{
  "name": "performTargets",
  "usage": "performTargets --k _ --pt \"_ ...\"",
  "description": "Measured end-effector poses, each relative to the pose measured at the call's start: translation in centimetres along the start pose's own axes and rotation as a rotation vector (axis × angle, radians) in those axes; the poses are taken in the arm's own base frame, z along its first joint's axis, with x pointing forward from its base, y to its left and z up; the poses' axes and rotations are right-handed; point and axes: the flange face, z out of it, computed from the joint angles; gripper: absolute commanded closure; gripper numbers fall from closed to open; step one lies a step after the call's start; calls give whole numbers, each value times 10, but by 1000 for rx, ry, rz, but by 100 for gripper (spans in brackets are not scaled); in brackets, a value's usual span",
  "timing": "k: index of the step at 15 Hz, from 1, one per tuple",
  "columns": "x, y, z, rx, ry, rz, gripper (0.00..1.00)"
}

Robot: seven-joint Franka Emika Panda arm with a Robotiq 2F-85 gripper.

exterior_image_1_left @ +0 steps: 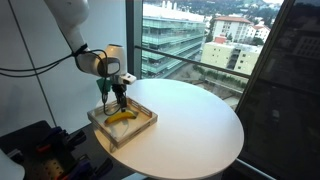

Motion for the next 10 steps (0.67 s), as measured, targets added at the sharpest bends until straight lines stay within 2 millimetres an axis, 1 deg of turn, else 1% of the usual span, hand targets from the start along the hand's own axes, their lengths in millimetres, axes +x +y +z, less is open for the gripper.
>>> performTargets --k 7,10 --pt "-9 -8 15 19 -43 -22 0" --pt "-9 -10 20 17 -51 -26 0"
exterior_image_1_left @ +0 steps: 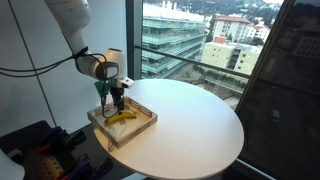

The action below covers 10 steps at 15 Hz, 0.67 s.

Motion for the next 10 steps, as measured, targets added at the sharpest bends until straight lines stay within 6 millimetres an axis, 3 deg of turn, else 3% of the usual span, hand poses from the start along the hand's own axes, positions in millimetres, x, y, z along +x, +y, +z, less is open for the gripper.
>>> performTargets --k 10 --pt "7 -6 14 -7 -9 -8 0"
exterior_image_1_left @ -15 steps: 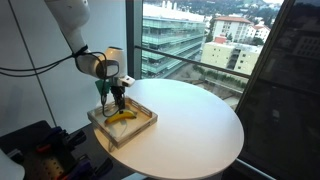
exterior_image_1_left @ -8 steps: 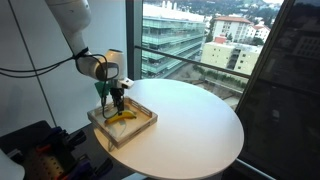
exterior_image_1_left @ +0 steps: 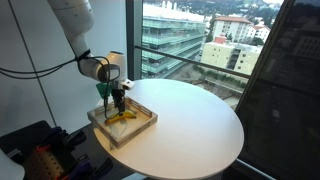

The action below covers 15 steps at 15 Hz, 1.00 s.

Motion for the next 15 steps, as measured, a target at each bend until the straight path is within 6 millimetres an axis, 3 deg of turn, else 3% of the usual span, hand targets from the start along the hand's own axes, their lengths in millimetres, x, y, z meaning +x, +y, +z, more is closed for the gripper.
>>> performTargets --k 15 --pt "10 -2 20 -14 -14 -10 0"
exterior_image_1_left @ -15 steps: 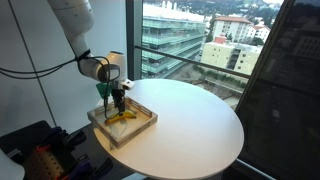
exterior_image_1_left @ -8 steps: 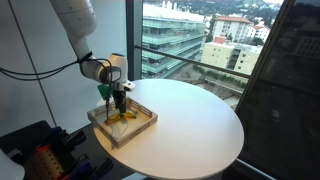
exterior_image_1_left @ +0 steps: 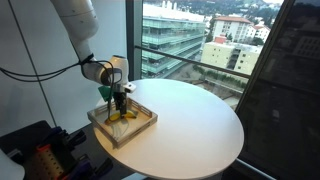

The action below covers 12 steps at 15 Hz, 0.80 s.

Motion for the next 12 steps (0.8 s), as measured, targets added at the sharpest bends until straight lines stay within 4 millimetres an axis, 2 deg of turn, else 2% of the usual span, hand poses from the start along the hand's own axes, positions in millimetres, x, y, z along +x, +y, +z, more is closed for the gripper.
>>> performTargets --k 9,10,12 --pt "2 0 6 -5 -5 0 0" --pt "2 0 7 -5 -6 -1 17" --pt "1 -1 8 -6 -7 -2 34"
